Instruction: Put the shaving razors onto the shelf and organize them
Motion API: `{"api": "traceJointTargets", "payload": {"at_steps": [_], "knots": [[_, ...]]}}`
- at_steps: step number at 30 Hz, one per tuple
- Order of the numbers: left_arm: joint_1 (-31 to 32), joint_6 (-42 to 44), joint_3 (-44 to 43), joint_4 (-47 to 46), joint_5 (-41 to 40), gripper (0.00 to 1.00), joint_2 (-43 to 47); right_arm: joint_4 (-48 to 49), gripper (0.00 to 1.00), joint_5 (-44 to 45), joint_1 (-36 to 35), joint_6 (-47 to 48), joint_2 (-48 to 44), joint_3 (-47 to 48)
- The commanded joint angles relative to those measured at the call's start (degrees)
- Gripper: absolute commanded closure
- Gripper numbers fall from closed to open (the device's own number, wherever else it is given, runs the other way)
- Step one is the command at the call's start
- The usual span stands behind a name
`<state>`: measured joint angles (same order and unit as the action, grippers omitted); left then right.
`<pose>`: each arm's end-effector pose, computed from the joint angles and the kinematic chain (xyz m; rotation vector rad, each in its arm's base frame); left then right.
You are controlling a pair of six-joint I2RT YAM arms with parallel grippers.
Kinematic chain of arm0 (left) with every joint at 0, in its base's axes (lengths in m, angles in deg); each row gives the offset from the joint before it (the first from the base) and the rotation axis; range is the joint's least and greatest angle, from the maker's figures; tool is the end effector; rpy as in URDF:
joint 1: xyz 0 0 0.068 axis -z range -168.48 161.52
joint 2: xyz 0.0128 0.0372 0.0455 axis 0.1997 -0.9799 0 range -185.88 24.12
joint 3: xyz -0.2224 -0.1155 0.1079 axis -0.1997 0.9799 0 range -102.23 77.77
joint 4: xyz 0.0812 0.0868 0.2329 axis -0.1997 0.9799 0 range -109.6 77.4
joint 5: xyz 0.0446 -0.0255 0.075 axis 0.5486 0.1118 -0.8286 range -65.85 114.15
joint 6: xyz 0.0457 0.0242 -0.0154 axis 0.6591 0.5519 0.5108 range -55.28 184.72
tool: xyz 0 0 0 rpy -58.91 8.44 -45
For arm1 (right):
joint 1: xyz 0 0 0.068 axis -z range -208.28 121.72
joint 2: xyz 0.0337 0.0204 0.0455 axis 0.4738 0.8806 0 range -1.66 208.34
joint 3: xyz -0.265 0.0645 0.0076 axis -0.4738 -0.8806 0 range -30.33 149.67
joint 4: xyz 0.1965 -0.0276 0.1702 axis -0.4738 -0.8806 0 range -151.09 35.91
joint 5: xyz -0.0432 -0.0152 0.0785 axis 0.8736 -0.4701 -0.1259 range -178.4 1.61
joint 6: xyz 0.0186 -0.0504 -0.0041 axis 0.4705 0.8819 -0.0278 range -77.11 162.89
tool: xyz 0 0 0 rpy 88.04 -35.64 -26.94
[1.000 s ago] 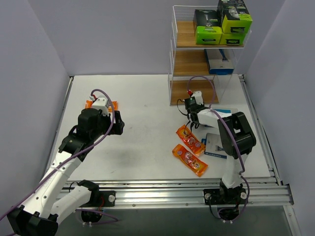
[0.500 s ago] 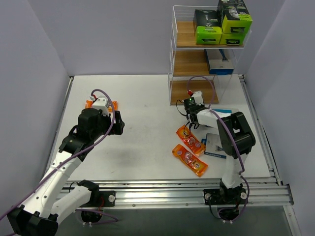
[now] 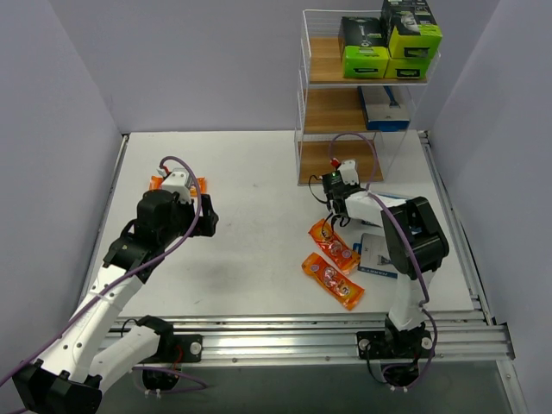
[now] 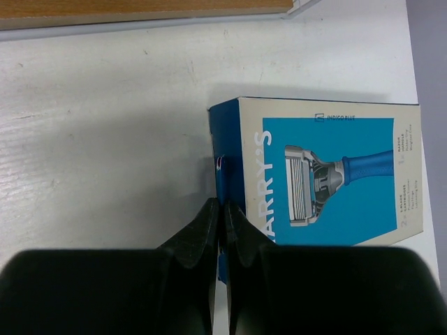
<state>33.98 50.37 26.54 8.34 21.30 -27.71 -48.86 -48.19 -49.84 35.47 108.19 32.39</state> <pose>0.1843 -0.0742 0.3262 0.1168 2.0830 -0.3421 0.3763 0.1241 0.1556 0.0828 2.1477 -0.5147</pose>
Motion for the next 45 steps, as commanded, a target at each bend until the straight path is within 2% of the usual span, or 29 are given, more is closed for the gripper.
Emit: {"api": "traceJointTargets", "payload": {"at_steps": [1,6,7,15,23,32,38,39,42,45], "knots": [[0.22,0.64,-1.78,-1.49,0.39,0.03,0.68,-3.56,1.00,0.84,-1.29,-1.28,-6.21,0.48],[0.04,0.64,-1.78,-1.49,0.22,0.04,1.38,-4.97,1.00,-1.18,-6.82,-2.07,-14.38,0.12],[0.04,0.64,-1.78,-1.40,0.22,0.04,1.47,-7.76,1.00,-2.31,-7.78,-2.16,-16.48,0.91],[-0.05,1.08,-1.69,-1.14,-1.01,0.04,2.26,-13.15,1.00,-8.82,-17.98,-2.69,-25.20,5.31],[-0.05,0.81,-1.95,-0.35,-4.78,0.04,3.58,-5.86,1.00,-22.00,-29.32,3.46,-27.84,3.91],[-0.92,-2.61,-2.74,3.34,-22.63,0.03,6.04,11.37,1.00,-38.17,-36.09,14.35,-29.16,-5.22],[-2.94,-3.58,-3.18,4.14,-22.55,0.03,4.73,15.51,1.00,-51.95,-39.25,16.74,-27.58,-10.06],[-2.95,-3.58,-3.27,4.05,-22.29,0.03,4.46,15.59,0.93,-53.20,-39.78,16.74,-27.23,-10.51],[-3.12,-3.49,-3.18,3.79,-21.32,0.03,4.28,14.98,0.57,-54.88,-42.15,15.86,-26.17,-11.39],[-3.12,-3.23,-2.92,3.26,-19.92,0.03,4.46,15.59,0.51,-54.36,-43.12,12.53,-26.87,-13.14]]}}
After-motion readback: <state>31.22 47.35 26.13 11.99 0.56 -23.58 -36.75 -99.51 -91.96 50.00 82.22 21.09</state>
